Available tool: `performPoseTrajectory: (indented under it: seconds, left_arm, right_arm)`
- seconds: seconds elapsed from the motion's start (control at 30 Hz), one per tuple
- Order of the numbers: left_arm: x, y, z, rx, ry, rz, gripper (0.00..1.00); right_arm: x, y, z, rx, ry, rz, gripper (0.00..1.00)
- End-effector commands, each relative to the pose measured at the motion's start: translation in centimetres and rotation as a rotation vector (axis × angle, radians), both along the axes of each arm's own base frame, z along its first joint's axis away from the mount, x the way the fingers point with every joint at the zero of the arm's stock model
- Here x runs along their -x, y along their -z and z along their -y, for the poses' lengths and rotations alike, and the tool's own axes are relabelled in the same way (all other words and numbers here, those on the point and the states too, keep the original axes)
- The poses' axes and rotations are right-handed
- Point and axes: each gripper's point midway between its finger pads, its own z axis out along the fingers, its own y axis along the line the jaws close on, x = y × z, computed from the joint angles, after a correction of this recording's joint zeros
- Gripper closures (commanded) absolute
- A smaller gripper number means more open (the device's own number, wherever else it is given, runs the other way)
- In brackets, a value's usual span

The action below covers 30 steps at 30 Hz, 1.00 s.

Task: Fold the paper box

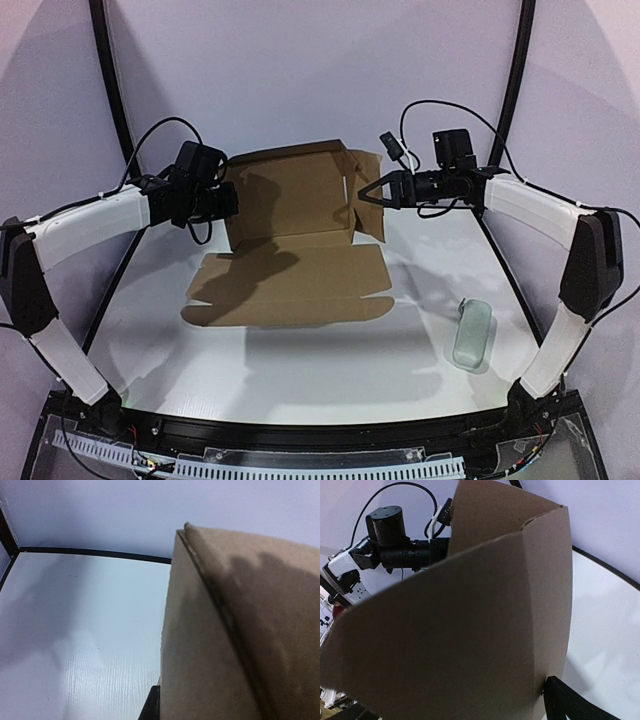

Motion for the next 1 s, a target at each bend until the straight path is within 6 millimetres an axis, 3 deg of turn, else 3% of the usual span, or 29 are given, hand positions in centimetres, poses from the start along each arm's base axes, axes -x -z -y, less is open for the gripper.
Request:
performPoseTrajectory:
  seconds: [0.0, 0.13, 0.2, 0.3, 0.47, 0.63, 0.8, 0.97]
  left_arm:
    - [-0.5, -1.5, 0.2, 0.034, -0.014, 0.03, 0.99]
    - [-0.9, -1.2, 0.3, 0.029, -0.018, 0.022, 0.99]
    - [-1.0, -1.1, 0.4, 0.03, -0.02, 0.02, 0.99]
    - [-1.1, -1.2, 0.7, 0.04, -0.003, 0.024, 0.99]
    - [-0.9, -1.6, 1.4, 0.06, 0.041, 0.04, 0.99]
    - [-0.6, -1.7, 1.8, 0.07, 0.076, 0.048, 0.99]
    - [-0.4, -1.9, 2.2, 0.077, 0.102, 0.055, 0.99]
    - [-0.6, -1.5, 2.1, 0.066, 0.094, 0.047, 0.99]
  right_arm:
    - [2.3, -3.3, -1.9, -0.116, -0.133, 0.066, 0.03]
    - [5.0, -3.5, -3.6, -0.134, -0.253, 0.095, 0.02]
    - [5.2, -3.3, -4.0, -0.133, -0.262, 0.103, 0.02]
    - [3.5, -2.5, -4.3, -0.095, -0.177, 0.099, 0.02]
    - [-1.4, -0.1, -3.6, 0.051, 0.086, 0.091, 0.1]
    - [-3.1, 0.8, -3.6, 0.109, 0.196, 0.143, 0.11]
    - [-2.8, 1.0, -4.8, 0.126, 0.191, 0.201, 0.19]
    - [-0.4, -0.1, -6.1, 0.034, 0.04, 0.192, 0.18]
